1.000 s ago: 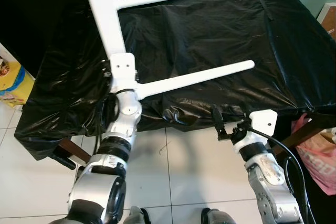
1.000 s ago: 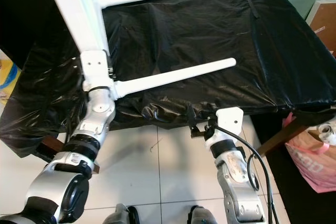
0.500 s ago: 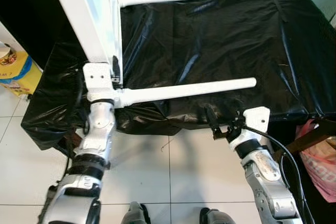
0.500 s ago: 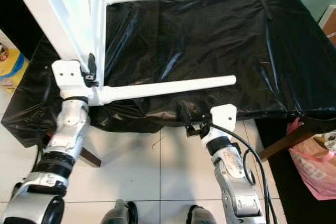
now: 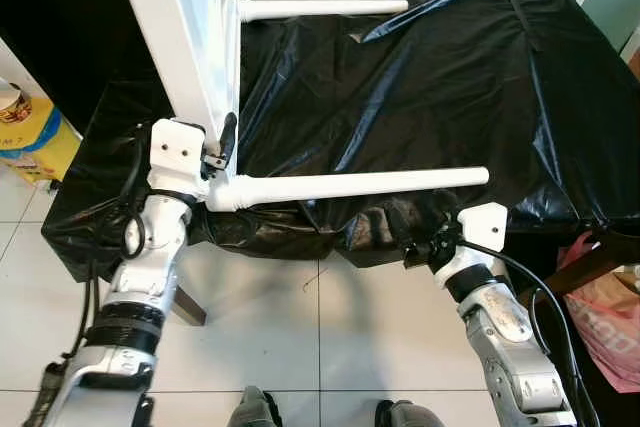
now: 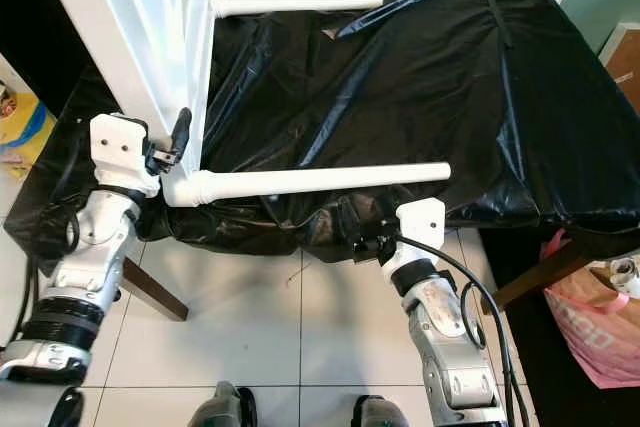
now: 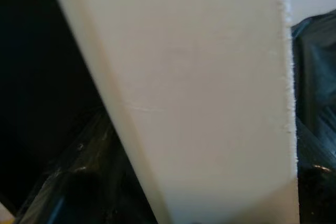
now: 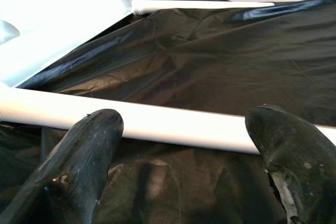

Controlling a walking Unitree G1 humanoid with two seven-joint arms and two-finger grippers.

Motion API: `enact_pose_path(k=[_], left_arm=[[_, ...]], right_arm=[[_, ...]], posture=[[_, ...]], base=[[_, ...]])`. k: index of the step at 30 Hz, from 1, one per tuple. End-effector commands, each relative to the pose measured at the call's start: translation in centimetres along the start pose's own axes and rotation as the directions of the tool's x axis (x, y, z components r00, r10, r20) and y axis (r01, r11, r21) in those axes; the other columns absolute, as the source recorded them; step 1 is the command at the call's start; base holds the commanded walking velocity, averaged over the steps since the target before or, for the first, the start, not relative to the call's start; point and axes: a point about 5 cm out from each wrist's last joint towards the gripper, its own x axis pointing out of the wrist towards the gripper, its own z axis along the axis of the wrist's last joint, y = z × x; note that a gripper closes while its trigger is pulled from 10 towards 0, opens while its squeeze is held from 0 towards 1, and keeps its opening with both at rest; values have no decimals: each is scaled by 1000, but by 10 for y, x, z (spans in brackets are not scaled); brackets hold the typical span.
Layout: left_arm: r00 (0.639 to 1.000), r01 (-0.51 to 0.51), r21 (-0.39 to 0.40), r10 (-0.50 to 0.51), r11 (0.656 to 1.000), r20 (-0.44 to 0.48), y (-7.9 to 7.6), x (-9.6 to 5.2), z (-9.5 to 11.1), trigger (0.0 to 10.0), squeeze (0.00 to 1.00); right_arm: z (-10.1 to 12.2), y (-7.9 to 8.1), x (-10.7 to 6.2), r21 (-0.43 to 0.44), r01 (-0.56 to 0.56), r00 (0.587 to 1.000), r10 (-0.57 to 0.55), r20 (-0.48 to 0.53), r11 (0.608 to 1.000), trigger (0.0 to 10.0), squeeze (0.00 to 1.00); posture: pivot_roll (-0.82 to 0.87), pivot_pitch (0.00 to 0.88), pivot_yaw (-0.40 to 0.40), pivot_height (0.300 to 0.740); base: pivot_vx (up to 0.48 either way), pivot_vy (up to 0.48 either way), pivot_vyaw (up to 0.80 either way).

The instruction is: Building children table

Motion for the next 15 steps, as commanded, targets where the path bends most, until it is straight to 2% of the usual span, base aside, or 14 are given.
enact_pose_path(k=[1,6,7,9,10,13,15], left_arm=[[981,188,57,-184,981,-67,-11,-12,-6,10000,0],[979,191,84,-183,978,-87,-7,-19,-6,10000,0],[988,121,37,-116,992,-106,-1,-22,-7,10000,0],[989,101,21,-98,995,-114,0,-23,-7,10000,0],[992,63,-34,-66,997,-105,2,-23,-5,10000,965],[994,-30,-189,10,982,-108,5,-21,0,10000,1000],[993,-40,-289,5,956,-121,3,-21,3,10000,1000]], right_arm=[[-4,-2,-1,3,-12,1000,12,-24,1000,10000,0],[-4,-3,1,3,-22,999,22,-26,1000,10000,0],[-5,-2,3,6,-34,999,34,-28,999,10000,0],[-6,-2,4,6,-39,999,39,-29,999,10000,0],[-6,-1,5,6,-45,999,45,-28,999,10000,0],[-5,0,7,9,-56,998,56,-26,998,10000,0],[-5,0,8,10,-61,998,61,-25,998,10000,0]], posture=[[-16,137,-25,740],[-3,141,-37,740],[4,141,-41,740],[4,141,-41,740],[9,141,-47,740],[12,141,-48,740],[13,141,-47,740]], base=[[0,0,0],[0,0,0],[0,0,0],[0,0,0],[0,0,0],[0,0,0],[0,0,0]])
